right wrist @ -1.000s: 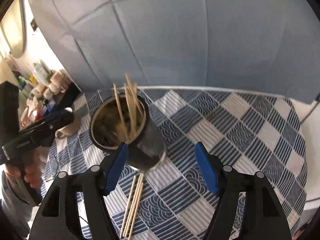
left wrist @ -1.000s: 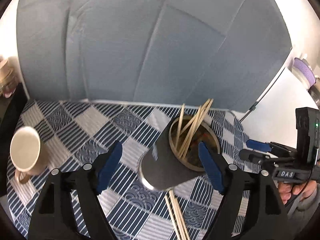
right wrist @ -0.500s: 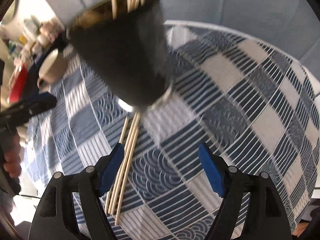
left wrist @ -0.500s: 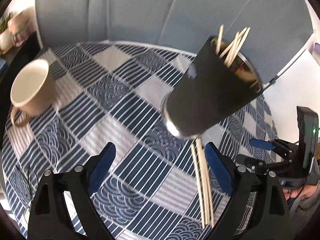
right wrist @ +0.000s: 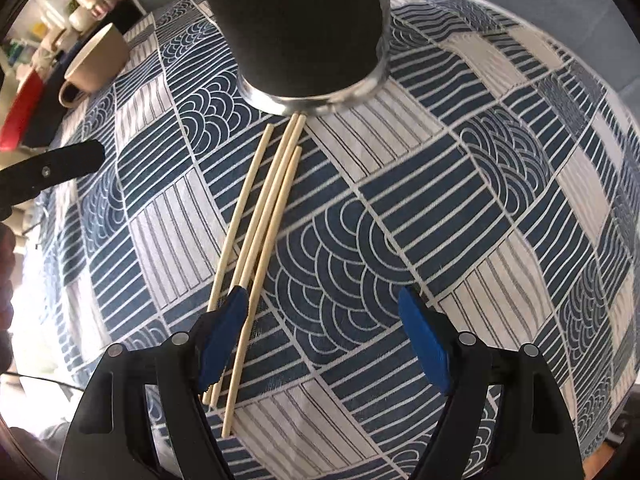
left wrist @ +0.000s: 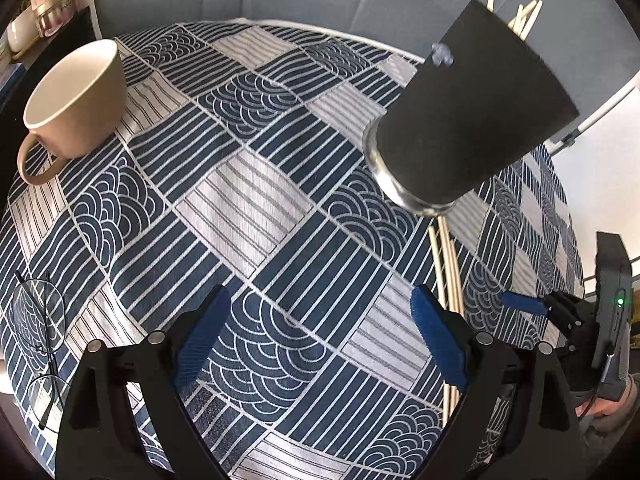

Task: Organize utensils
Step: 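Move both open tools back down to the chopsticks on the table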

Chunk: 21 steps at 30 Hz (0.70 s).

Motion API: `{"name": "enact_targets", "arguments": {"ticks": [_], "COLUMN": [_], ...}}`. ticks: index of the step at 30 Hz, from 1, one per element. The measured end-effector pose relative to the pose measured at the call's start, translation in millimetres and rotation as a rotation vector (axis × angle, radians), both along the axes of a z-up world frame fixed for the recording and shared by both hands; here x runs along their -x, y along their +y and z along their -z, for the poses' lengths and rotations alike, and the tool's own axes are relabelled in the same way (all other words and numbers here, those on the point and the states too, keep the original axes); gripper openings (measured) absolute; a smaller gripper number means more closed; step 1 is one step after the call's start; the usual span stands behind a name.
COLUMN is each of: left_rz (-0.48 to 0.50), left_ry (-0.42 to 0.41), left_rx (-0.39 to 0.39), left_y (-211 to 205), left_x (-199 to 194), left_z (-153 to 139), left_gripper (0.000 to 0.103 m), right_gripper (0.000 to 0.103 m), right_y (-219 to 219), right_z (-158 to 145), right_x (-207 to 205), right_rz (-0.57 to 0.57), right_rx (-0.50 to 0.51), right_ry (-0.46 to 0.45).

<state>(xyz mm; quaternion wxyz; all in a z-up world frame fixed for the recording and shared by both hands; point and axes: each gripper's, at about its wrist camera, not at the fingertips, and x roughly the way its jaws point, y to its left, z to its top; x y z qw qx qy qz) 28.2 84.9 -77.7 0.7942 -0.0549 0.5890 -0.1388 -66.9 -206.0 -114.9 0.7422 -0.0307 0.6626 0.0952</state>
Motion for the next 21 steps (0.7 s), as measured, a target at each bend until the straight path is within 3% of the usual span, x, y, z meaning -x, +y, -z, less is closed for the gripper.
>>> {"name": "enact_targets", "arguments": {"ticks": [3, 11, 14, 18, 21], "left_rz": [-0.001, 0.001, 0.018, 0.059, 0.099], "left_ry": [0.012, 0.030, 0.026, 0.027, 0.026], "left_rx": [-0.002, -0.011, -0.009, -0.018, -0.028], "left_y": [-0.8, -7.8, -16.4, -35.0, -50.8], "left_x": [0.6, 2.3, 2.8, 2.9, 3.4], "left_z": [4.4, 10.2, 10.0, 12.4, 14.9], "left_gripper": [0.090, 0.090, 0.090, 0.090, 0.090], "right_gripper": [0.073, 0.071, 0.058, 0.023, 0.015], "right_y": [12.5, 16.0, 3.2, -7.2, -24.2], "right_z": [2.2, 0.8, -2.0, -6.9, -14.4], "right_x": [2.7, 10.3, 12.0, 16.1, 20.2], "right_rz": [-0.025, 0.007, 0.023, 0.016, 0.008], "right_rx": [0.065, 0.095, 0.073, 0.073, 0.099], "right_ry": [-0.015, -0.020, -0.013, -0.010, -0.016]}}
